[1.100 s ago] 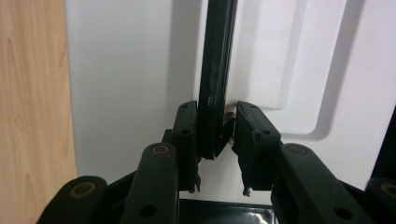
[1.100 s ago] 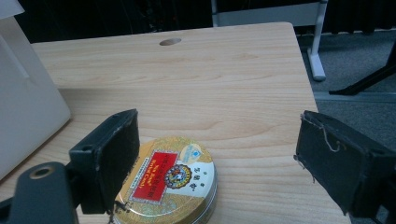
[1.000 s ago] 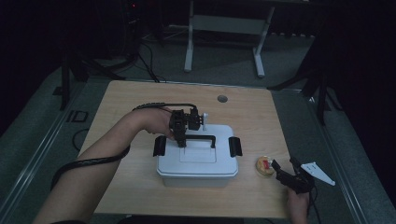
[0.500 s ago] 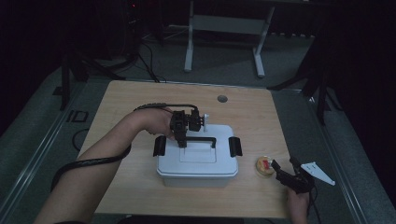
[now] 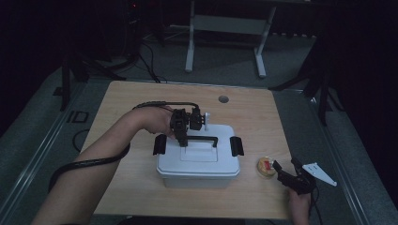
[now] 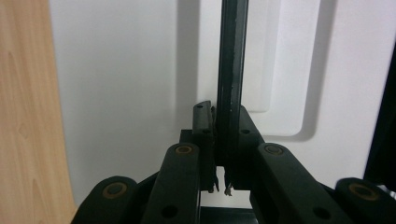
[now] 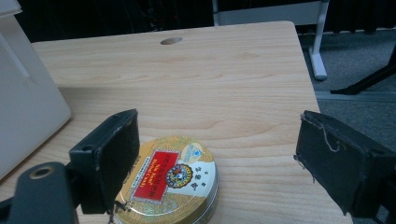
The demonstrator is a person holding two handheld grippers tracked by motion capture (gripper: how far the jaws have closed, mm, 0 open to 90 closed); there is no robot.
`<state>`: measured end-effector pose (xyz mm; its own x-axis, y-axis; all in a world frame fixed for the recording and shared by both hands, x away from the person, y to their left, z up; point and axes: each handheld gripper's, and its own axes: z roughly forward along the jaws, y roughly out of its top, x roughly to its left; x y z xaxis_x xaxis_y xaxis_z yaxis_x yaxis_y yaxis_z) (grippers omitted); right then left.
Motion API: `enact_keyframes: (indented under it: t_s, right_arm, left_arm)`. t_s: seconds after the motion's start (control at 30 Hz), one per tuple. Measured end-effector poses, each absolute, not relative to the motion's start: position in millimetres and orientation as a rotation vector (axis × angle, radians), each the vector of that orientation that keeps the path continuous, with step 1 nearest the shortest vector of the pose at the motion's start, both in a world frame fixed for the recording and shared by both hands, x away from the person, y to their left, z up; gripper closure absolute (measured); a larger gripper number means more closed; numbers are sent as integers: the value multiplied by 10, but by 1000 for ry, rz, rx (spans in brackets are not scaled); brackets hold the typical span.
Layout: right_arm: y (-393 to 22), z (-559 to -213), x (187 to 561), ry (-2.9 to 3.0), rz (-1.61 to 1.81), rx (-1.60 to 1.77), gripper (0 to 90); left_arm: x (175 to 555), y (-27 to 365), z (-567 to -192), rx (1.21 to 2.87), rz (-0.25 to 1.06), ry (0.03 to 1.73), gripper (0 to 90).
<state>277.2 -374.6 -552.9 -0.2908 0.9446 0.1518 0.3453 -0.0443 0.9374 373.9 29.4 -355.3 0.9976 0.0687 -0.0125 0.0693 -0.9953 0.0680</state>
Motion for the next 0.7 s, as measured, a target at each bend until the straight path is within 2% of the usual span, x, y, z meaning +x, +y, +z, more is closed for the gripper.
enact_keyframes:
  t_s: [0.37, 0.7]
  right_arm:
    - [-3742, -5528, 2772, 1661, 1341, 1374, 132]
    - [-3739, -5528, 2774, 1662, 1339, 1373, 132]
  left_arm:
    - [3699, 361, -3365, 3068, 42, 128, 838]
    - [3652, 615, -3201, 3055, 77, 187, 838]
